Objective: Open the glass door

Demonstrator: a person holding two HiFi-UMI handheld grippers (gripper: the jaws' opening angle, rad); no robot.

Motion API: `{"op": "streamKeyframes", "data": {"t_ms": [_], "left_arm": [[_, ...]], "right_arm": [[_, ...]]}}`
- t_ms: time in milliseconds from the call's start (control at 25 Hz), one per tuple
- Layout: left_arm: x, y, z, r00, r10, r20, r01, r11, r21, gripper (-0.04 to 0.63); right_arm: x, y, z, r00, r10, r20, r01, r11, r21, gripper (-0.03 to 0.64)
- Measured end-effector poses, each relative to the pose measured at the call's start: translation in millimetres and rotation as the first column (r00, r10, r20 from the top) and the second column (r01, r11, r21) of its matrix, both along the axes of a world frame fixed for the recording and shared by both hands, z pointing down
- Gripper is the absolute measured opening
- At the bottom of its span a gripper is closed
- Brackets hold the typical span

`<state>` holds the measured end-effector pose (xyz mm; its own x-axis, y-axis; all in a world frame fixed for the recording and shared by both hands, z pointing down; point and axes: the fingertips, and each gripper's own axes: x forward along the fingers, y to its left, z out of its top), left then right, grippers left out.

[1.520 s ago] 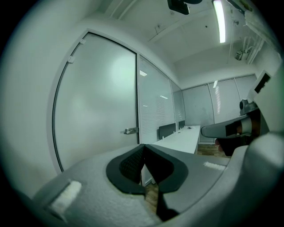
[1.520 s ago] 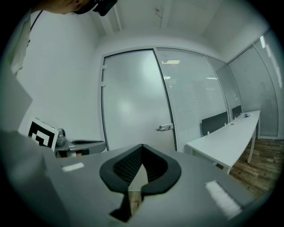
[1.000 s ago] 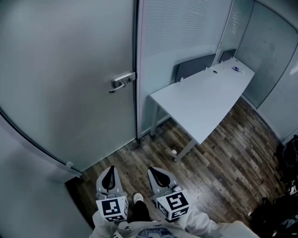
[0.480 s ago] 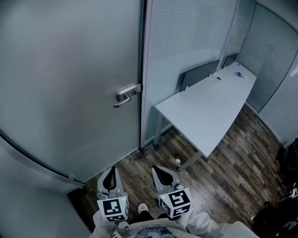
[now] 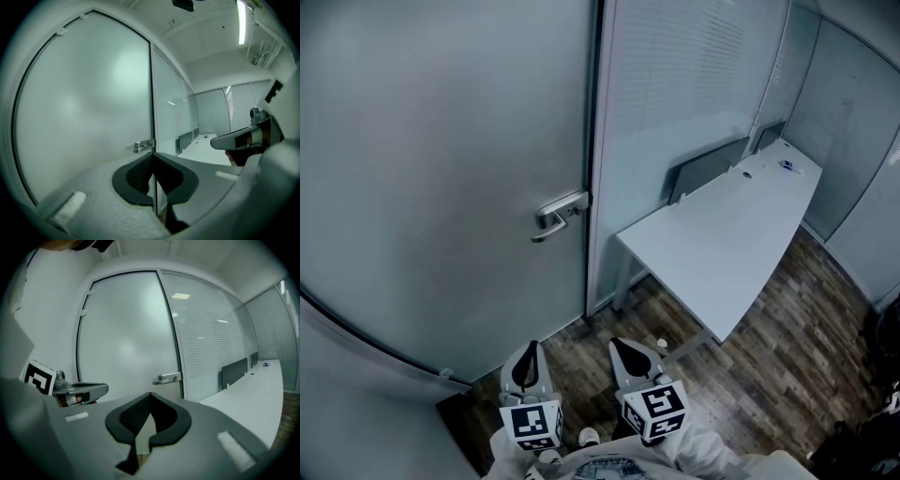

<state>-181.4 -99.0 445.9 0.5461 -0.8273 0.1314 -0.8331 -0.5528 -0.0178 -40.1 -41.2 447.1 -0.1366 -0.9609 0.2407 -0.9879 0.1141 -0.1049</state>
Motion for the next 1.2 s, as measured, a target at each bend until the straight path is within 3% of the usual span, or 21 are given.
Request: {"op": "streamKeyframes", "data": {"t_ms": [400, 680, 1000, 1200], "left_arm": [[44, -79, 3, 0.994, -0.108, 0.025, 0.108, 0.994, 0.005, 0.005], [67, -131, -8, 0.977, -0.206, 0.062, 0.206, 0.978, 0.009, 0.005], [66, -173, 4, 0.928, -0.361, 0.089, 0.363, 0.932, -0.01, 0.005], [76, -182, 12, 0.885, -0.459, 0.079, 0.461, 0.887, -0.013, 0.005]], "right_arm": [[46, -100, 4, 0.992, -0.121, 0.019, 0.121, 0.993, 0.006, 0.005], [69, -176, -4, 0.971, -0.234, 0.048, 0.234, 0.972, -0.009, 0.005], [73, -237, 10, 0.919, -0.387, 0.069, 0.39, 0.92, -0.028, 0.005], [83, -257, 21, 0.879, -0.471, 0.077, 0.475, 0.879, -0.033, 0.005]]}}
